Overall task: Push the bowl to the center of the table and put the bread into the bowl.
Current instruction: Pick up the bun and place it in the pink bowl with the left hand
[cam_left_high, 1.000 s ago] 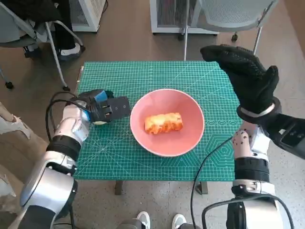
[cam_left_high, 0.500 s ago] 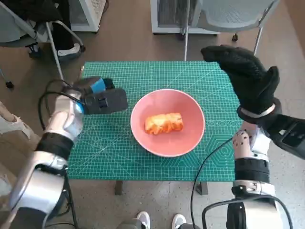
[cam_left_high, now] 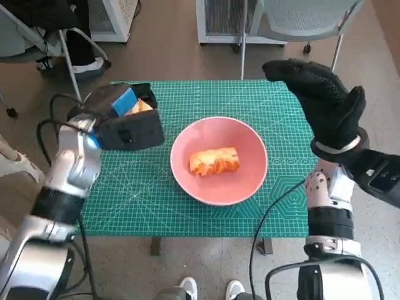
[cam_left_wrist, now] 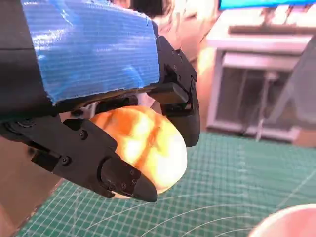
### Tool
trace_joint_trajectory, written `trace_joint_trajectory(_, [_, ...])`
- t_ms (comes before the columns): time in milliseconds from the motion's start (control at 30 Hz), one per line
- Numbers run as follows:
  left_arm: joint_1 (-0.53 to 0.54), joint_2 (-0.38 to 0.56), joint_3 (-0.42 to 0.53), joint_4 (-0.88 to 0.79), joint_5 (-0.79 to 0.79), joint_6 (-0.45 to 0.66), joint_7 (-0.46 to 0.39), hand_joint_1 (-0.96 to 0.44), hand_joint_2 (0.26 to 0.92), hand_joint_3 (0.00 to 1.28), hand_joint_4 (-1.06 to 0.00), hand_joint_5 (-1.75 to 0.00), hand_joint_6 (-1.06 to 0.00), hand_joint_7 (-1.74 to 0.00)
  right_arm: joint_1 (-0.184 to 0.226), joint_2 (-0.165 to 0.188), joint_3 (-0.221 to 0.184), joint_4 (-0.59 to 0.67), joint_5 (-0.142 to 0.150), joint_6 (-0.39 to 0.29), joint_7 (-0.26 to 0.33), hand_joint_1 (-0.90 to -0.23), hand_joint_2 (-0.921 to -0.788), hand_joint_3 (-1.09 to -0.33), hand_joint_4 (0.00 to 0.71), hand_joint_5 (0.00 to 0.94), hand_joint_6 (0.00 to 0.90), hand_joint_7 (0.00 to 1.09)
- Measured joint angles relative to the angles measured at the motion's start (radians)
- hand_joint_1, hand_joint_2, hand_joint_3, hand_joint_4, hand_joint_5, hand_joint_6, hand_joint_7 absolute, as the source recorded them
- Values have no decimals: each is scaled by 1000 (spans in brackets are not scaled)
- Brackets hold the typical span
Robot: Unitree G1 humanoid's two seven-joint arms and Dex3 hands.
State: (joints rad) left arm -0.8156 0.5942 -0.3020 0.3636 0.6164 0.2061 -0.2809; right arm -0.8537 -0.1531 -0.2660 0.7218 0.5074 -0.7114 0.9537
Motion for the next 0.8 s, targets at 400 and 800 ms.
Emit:
trace_joint_trajectory(400, [61,25,94,-235,-3,-29,7,1,916,32,-747,-1031,-665,-1200,0,1,1,-2,0,17,0,-646,-921,-707,183,0,-1,530])
trace_joint_trajectory(800, [87,26,136,-314,-4,-104,30,1,914,24,-761,-1027,-677,-1177,0,1,0,-6,1,22,0,-646,-921,-705,184,1,-1,531])
